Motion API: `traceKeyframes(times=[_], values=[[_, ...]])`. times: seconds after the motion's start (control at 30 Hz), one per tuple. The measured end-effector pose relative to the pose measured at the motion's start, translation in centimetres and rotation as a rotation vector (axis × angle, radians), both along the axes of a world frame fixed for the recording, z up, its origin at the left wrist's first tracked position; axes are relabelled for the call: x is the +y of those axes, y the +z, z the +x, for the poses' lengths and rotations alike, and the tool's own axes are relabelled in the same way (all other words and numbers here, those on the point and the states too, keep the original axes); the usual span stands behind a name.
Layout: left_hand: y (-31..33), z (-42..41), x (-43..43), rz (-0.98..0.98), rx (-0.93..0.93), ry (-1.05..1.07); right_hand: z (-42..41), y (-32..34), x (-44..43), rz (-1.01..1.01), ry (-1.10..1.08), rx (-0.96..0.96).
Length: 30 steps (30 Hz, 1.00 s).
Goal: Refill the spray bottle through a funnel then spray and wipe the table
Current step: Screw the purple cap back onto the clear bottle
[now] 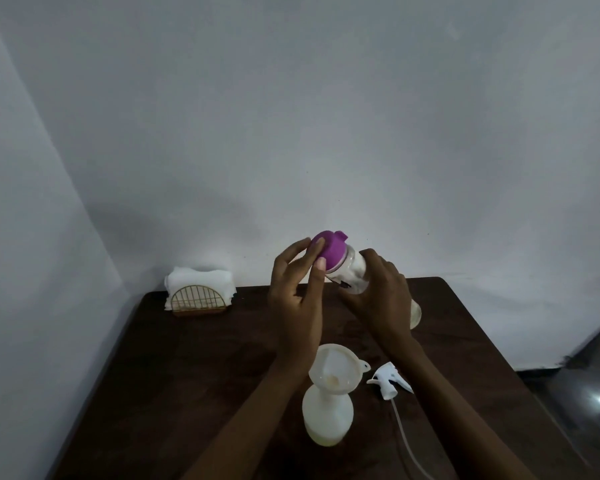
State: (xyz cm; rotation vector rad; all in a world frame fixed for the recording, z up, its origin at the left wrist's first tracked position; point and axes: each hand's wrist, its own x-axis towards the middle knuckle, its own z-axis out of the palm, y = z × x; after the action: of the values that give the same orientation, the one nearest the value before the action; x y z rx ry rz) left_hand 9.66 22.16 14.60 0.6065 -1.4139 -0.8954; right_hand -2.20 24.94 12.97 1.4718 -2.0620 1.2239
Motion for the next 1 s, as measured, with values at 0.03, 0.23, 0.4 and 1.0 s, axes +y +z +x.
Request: traceKeyframes(times=[0.03, 0.23, 0.4, 1.0], values=[[0.1, 0.0, 0.1, 0.023, 0.029, -0.013, 0.0, -0.1, 0.0, 0.005, -0.003, 0.011], [1.6, -0.4, -0.3, 0.195, 0.2, -0.134, 0.7, -0.1, -0.1, 0.004, 0.027, 0.017], [1.8, 0.1, -1.2, 0.252, 0.118, -0.227, 0.7, -0.1, 0.1, 0.032, 0.022, 0.0], [2.5, -0.8, -0.7, 0.187, 0.072, -0.078, 1.0, 0.1, -0.1, 0.069, 0.032, -0.066]])
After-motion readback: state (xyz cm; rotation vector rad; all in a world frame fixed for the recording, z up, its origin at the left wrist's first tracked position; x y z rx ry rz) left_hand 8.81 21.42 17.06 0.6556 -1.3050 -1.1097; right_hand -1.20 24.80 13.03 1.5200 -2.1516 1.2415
